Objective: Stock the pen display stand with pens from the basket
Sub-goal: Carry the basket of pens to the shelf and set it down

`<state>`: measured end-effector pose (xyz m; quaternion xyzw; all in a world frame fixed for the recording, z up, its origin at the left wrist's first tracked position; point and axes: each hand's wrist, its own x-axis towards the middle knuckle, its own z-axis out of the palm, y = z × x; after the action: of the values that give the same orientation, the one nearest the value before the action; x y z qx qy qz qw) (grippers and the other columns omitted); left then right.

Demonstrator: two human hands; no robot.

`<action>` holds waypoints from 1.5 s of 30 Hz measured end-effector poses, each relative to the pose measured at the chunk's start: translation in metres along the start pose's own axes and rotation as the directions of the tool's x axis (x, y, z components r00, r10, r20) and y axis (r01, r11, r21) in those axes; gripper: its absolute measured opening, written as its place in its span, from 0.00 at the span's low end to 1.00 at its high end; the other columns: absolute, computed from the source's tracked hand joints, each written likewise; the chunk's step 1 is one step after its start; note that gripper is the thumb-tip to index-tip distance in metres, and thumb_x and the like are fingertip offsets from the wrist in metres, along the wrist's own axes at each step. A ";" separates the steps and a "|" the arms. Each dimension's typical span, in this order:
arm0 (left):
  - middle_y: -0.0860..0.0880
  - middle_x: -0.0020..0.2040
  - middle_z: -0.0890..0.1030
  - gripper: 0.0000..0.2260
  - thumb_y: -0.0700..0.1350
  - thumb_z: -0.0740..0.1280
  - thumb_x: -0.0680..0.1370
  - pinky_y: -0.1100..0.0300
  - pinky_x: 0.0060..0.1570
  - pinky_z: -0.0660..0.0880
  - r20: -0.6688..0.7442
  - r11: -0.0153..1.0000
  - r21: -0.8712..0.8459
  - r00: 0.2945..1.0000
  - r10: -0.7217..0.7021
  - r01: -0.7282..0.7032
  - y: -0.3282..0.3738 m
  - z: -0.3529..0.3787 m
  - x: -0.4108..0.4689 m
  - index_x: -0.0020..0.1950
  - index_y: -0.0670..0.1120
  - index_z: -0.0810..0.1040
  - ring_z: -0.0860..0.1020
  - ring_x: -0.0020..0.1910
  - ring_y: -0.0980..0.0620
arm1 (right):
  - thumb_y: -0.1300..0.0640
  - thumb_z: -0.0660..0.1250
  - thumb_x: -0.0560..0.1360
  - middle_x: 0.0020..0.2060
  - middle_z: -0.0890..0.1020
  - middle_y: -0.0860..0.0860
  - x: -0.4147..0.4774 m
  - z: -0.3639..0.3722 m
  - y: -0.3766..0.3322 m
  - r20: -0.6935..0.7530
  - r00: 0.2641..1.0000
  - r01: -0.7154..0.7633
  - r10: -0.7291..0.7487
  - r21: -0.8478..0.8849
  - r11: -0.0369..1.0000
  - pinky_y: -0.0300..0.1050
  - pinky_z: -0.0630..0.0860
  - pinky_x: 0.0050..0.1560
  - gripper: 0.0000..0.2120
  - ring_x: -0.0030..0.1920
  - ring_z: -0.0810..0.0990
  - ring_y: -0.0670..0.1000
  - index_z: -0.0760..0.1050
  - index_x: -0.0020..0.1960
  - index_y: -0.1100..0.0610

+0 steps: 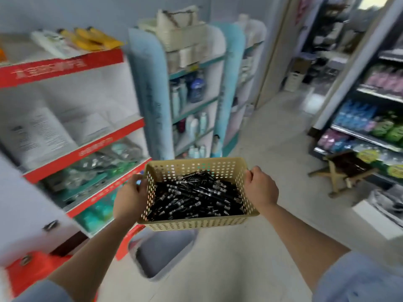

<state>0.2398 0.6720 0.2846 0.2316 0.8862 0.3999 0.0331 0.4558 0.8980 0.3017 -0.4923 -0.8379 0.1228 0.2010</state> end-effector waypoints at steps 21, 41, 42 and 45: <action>0.41 0.44 0.84 0.10 0.47 0.62 0.79 0.54 0.44 0.71 0.447 0.842 -0.317 0.714 0.539 -0.436 0.412 0.385 -0.021 0.55 0.44 0.79 0.80 0.45 0.41 | 0.49 0.52 0.81 0.44 0.81 0.59 0.078 -0.201 0.407 -0.333 0.708 -0.660 0.623 0.003 0.752 0.50 0.70 0.40 0.16 0.46 0.79 0.62 0.71 0.50 0.60; 0.47 0.48 0.82 0.12 0.46 0.60 0.81 0.50 0.51 0.75 0.615 0.600 -0.550 0.203 0.762 -0.581 0.732 0.665 -0.229 0.60 0.44 0.77 0.78 0.44 0.47 | 0.46 0.52 0.81 0.41 0.80 0.56 0.041 -0.361 0.705 -0.516 0.196 -0.929 0.834 0.175 0.327 0.54 0.76 0.44 0.17 0.44 0.78 0.61 0.69 0.44 0.58; 0.48 0.46 0.82 0.11 0.46 0.60 0.81 0.49 0.52 0.75 0.606 0.581 -0.556 0.188 0.773 -0.594 0.745 0.675 -0.244 0.59 0.44 0.77 0.78 0.41 0.48 | 0.46 0.51 0.81 0.41 0.80 0.56 0.038 -0.371 0.720 -0.521 0.185 -0.932 0.833 0.175 0.316 0.52 0.75 0.43 0.17 0.44 0.78 0.60 0.69 0.44 0.57; 0.47 0.46 0.82 0.12 0.46 0.60 0.81 0.52 0.43 0.76 0.601 0.554 -0.575 0.148 0.786 -0.603 0.787 0.708 -0.285 0.60 0.44 0.77 0.77 0.36 0.51 | 0.47 0.51 0.81 0.42 0.80 0.55 0.030 -0.397 0.765 -0.536 0.147 -0.947 0.832 0.167 0.274 0.49 0.73 0.41 0.17 0.44 0.78 0.59 0.69 0.45 0.57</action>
<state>0.9688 1.4888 0.3382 0.7644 0.5038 0.2969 0.2715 1.2180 1.2981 0.3524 -0.9209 -0.2942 -0.0119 0.2554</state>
